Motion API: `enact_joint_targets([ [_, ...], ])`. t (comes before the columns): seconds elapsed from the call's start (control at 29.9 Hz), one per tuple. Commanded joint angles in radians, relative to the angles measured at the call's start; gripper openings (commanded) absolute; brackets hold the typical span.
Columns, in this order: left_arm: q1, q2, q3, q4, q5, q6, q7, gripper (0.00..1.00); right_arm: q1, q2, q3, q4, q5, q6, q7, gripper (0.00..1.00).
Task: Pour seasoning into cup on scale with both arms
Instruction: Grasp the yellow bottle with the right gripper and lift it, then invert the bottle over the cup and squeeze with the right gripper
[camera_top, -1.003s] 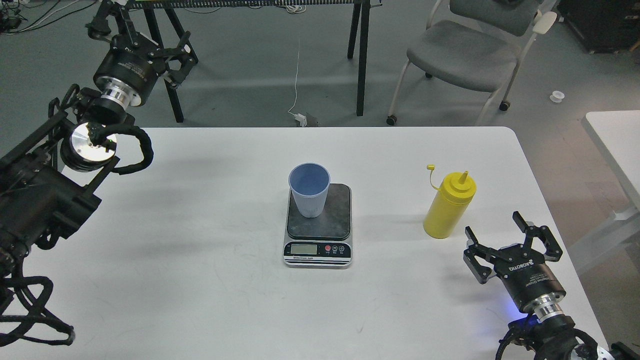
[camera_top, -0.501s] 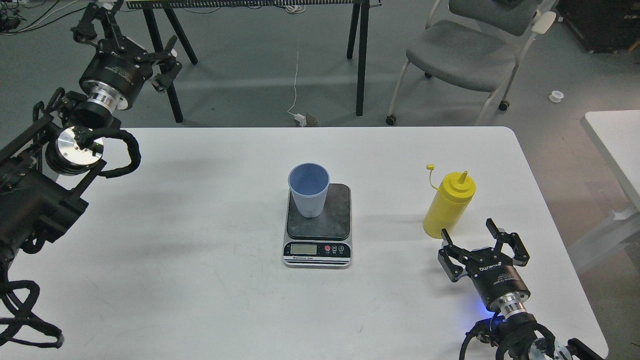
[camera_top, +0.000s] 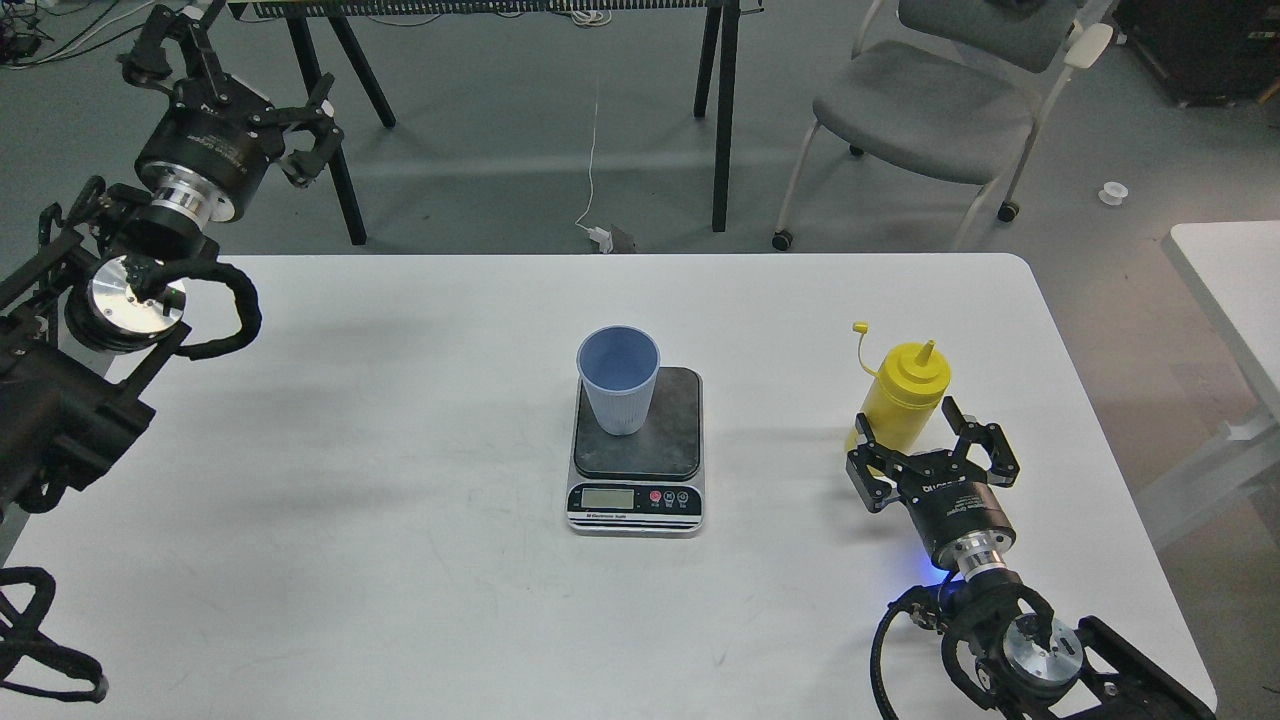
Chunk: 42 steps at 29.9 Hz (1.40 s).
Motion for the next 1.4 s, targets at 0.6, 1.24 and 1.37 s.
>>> enact_joint_targets([
  [0.6,0.005,0.016,-0.008,-0.008,-0.001,-0.005,-0.002,0.99,0.171,-0.135,0.006,0.085,-0.139,0.0,0.001,0.36],
  [1.24,0.191,0.008,-0.104,-0.048,-0.067,-0.144,0.001,1.0,0.624,-0.244,-0.267,0.245,-1.067,-0.352,0.021,0.36],
  [1.37,0.212,0.008,-0.104,-0.033,-0.068,-0.167,0.001,1.0,0.719,-0.229,-0.435,0.209,-1.222,-0.461,0.034,0.36],
])
